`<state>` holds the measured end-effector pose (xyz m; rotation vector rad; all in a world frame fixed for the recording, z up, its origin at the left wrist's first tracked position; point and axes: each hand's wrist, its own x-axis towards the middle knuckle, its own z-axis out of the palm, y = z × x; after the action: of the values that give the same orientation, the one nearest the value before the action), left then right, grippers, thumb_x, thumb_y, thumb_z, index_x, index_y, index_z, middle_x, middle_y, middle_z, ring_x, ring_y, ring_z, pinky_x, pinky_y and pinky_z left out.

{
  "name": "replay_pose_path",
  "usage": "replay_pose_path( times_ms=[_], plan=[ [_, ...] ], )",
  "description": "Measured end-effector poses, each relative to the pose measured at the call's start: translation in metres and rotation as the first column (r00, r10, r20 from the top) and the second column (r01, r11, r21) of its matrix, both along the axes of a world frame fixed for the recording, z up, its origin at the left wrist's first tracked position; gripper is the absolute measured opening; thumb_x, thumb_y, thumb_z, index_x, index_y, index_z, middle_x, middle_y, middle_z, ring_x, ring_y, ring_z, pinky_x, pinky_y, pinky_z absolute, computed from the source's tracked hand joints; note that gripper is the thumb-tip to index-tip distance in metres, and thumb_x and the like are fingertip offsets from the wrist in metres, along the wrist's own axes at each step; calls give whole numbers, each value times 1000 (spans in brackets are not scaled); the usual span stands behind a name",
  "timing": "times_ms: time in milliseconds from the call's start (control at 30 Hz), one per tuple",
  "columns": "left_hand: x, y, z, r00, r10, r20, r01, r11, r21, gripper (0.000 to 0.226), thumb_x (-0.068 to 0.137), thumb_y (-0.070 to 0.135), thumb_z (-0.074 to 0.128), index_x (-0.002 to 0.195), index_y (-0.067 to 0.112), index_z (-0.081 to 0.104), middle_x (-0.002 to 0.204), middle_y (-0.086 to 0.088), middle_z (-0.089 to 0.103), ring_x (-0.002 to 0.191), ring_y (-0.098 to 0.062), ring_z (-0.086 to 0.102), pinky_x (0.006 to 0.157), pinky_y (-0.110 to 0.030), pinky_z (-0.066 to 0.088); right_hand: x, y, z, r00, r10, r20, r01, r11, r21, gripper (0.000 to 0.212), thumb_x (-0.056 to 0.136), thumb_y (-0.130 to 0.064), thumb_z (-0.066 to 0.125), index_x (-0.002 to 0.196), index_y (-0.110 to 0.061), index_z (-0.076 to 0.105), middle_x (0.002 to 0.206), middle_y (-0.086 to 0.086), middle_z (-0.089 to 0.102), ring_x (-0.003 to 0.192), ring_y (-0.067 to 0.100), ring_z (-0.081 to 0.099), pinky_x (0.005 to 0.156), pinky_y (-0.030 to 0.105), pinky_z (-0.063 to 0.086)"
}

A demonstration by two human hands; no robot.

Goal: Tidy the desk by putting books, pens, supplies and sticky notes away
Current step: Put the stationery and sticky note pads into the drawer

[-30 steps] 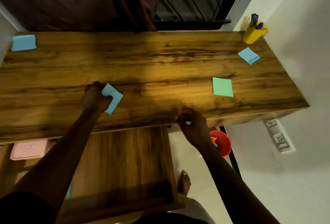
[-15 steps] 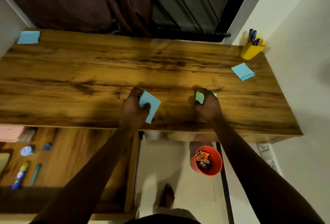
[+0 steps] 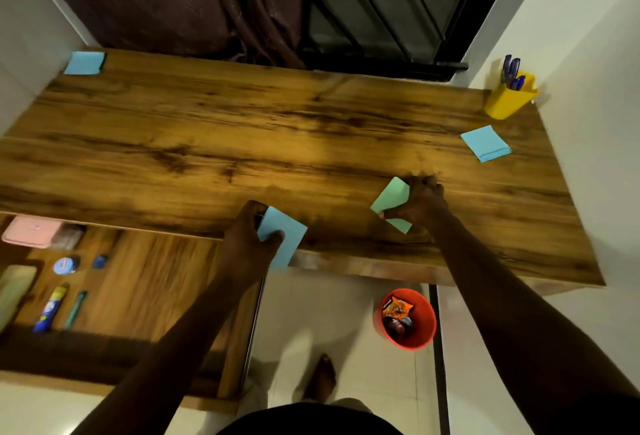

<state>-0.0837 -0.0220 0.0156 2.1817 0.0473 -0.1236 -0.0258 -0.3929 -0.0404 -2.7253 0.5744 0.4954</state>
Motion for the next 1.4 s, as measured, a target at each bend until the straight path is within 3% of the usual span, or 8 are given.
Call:
replay_pose_path(
  times_ms=[167, 267, 433, 600, 933, 1067, 1200, 1400],
  plan=[
    [-7, 19, 3, 999, 39, 11, -40, 999, 34, 45, 85, 18, 79, 124, 12, 56, 110, -4, 64, 91, -20, 64, 55, -18, 43, -21, 28, 20, 992, -57, 113, 54, 998, 28, 132, 53, -62, 93, 155, -19, 22, 162, 20, 17, 146, 43, 22, 111, 57, 38],
    [-10, 31, 9, 999, 47, 21, -48, 997, 56, 42, 86, 18, 79, 122, 11, 58, 108, -1, 63, 85, -12, 61, 55, -12, 38, -26, 41, 22, 986, -113, 127, 101, 990, 96, 126, 57, -48, 97, 152, -12, 23, 153, 19, 36, 139, 41, 40, 104, 53, 46],
    [-15, 67, 8, 999, 45, -26, -44, 998, 41, 39, 90, 20, 75, 124, 12, 59, 107, 0, 62, 78, 2, 55, 56, -13, 38, -30, 61, 29, 973, -170, 158, 127, 960, 251, 84, 77, -27, 88, 143, -15, 38, 127, 13, 66, 114, 33, 65, 85, 43, 55],
    [-19, 117, -1, 996, 69, -47, -68, 997, 30, 44, 91, 22, 74, 132, 12, 59, 116, -5, 67, 97, -17, 64, 68, -26, 49, -32, 113, 44, 964, -135, 231, 20, 898, 439, 28, 86, -14, 76, 112, -19, 67, 114, 8, 74, 101, 25, 70, 85, 43, 58],
    [-34, 221, -20, 979, 122, -161, -118, 992, 32, 28, 97, 17, 66, 124, 12, 64, 112, -4, 67, 82, -7, 60, 60, -19, 42, -57, 316, 72, 954, 294, 57, -250, 678, 691, 18, 93, -10, 72, 108, -17, 64, 97, -2, 73, 84, 10, 70, 68, 25, 55],
    [-37, 249, -43, 956, 174, -236, -161, 984, 72, 25, 98, 12, 62, 123, 11, 64, 112, -10, 66, 73, -3, 55, 61, -21, 42, -68, 374, 42, 847, 532, -1, -442, 704, 556, 14, 94, -18, 68, 107, -15, 66, 105, 3, 73, 95, 19, 70, 79, 38, 57],
    [-38, 272, -68, 936, 155, -315, -116, 984, 138, 43, 98, 15, 64, 140, 5, 56, 137, -16, 61, 114, -30, 62, 86, -26, 39, -79, 413, 15, 733, 674, -89, -589, 695, 413, 14, 85, -27, 65, 94, -30, 56, 96, -2, 64, 90, 25, 64, 75, 38, 56],
    [-31, 292, -92, 918, 3, -398, 76, 980, 182, 26, 93, 13, 67, 119, 12, 67, 115, -11, 69, 101, -25, 65, 74, -28, 45, -89, 437, -11, 642, 706, -301, -643, 709, 290, 29, 90, -19, 65, 118, -12, 65, 114, 10, 67, 101, 31, 66, 69, 31, 45]
  ],
)
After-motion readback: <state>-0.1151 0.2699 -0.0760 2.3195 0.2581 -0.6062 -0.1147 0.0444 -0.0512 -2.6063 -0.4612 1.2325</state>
